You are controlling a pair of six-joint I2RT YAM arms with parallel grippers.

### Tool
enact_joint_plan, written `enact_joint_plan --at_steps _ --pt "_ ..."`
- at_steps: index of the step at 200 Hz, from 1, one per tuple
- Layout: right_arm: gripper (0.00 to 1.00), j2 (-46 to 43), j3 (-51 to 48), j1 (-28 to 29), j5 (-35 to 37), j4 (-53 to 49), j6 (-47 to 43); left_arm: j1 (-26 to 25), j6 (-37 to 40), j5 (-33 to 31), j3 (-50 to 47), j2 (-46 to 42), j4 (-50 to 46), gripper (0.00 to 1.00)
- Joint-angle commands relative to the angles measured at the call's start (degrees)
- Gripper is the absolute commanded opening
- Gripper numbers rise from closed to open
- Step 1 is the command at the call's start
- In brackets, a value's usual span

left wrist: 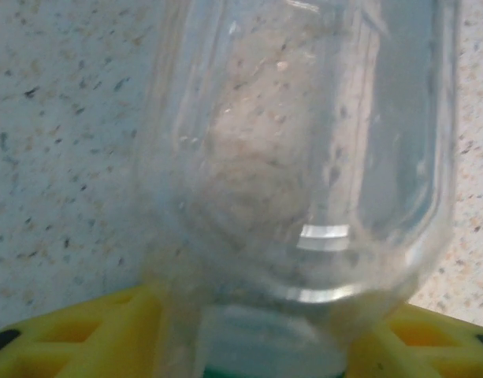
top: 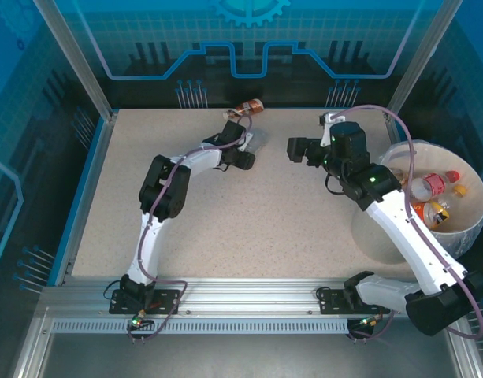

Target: Put the plastic bottles in the bin

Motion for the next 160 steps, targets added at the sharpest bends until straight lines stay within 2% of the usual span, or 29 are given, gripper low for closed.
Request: enact_joint_plan --at_steps 1,81,160 --pt "1.00 -2.0 -1.3 0.8 0.7 -1.4 -0.4 0.1 -2.7 -2.9 -4.3 -4.9 0.9 0.54" --pt "1.00 -4.3 -6.4 0.8 -3.3 -1.5 1.6 -1.9 -11.5 0.9 -25.6 -18.7 10.0 0.37" --pt "1.00 -4.0 -9.1 1.0 -12.5 2.8 5.7 -2.9 -28.0 13.0 -48.4 -39.8 29.3 0.34"
